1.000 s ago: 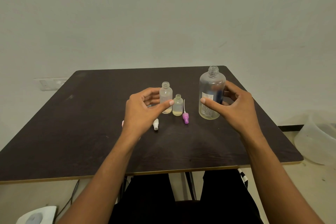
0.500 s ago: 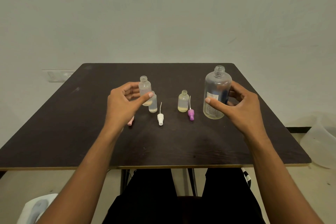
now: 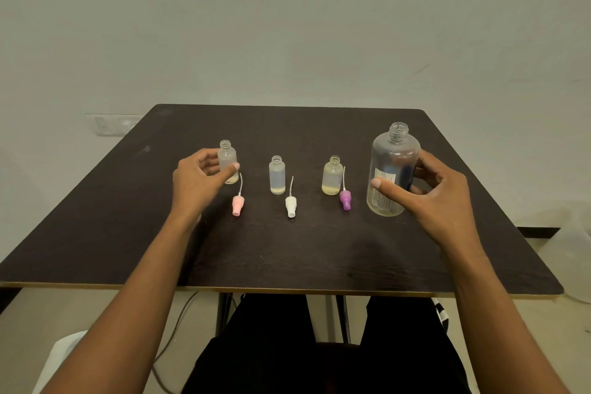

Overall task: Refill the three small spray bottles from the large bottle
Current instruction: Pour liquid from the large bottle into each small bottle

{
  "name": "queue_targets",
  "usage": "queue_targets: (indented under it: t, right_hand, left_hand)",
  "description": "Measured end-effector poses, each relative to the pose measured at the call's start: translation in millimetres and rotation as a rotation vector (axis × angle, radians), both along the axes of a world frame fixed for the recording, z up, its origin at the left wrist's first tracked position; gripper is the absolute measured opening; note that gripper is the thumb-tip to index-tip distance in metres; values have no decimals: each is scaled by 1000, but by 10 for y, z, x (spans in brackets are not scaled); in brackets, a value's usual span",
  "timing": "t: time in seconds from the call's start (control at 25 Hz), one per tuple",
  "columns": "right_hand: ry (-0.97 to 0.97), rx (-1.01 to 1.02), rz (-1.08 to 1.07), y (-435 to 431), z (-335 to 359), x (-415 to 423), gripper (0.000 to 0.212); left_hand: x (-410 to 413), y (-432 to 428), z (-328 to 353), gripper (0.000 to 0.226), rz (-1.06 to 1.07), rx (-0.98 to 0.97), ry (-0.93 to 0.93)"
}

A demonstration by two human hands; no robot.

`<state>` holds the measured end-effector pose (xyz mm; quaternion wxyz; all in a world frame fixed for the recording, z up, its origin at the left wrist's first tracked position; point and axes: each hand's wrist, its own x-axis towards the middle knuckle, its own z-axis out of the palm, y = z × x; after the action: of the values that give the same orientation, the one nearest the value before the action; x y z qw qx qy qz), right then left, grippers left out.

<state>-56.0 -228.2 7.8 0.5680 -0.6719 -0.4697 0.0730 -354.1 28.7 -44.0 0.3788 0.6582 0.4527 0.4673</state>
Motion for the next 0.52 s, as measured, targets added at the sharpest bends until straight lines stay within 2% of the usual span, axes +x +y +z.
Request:
queue_targets:
  t: [0.16, 0.52]
  right_hand:
    - [14, -5, -9, -50, -26, 17, 78]
    - [16, -36, -30, -130, -87, 61, 84]
  left_hand:
    - [-7, 62, -104, 30, 21, -26, 10]
    - [-15, 92, -222, 33, 43, -58, 52]
